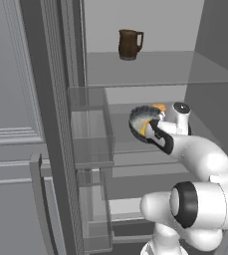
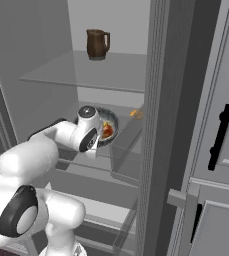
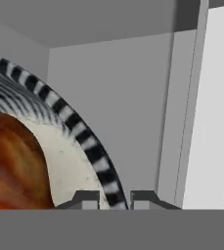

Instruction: Pick the chicken drumstick and corn from their plates and place them in the bowl. Then put the bowl in the fridge.

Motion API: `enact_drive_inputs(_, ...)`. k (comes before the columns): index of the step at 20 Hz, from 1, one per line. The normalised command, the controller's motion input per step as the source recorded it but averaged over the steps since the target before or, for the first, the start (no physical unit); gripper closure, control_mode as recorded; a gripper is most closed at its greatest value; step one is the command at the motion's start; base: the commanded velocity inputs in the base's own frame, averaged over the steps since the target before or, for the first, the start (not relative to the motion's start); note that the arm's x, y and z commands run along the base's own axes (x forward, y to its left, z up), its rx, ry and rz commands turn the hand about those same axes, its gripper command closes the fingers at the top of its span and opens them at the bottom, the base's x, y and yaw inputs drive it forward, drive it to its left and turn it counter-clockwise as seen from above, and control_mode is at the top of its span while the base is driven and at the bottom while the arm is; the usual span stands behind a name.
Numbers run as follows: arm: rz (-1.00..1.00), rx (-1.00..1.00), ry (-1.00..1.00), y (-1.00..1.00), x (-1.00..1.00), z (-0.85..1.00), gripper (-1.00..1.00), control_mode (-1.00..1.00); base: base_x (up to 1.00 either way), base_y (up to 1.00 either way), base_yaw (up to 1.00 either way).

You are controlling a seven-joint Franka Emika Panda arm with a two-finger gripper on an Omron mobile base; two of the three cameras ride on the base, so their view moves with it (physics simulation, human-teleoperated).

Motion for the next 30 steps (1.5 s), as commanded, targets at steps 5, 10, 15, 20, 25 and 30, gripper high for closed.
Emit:
enact_drive_inputs(5,0.01,0.02,-0.08,-0.02,-0.18,0.13,-1.0,-1.0,0.0,0.0,0.0)
enact_drive_inputs(10,0.0,0.0,-0.25,0.0,-0.75,0.65,-1.0,-1.0,0.0,0.0,0.0)
enact_drive_inputs(15,0.0,0.0,0.0,-0.01,-1.0,0.88,-1.0,-1.0,0.0,0.0,0.0)
enact_drive_inputs(20,0.0,0.0,-0.06,0.0,-1.0,0.72,-1.0,-1.0,0.0,0.0,0.0)
enact_drive_inputs(25,0.0,0.0,-0.22,0.01,-0.98,0.65,-1.0,-1.0,0.0,0.0,0.0)
enact_drive_inputs(30,0.01,0.0,-0.22,0.11,-0.42,0.67,-1.0,-1.0,0.0,0.0,0.0)
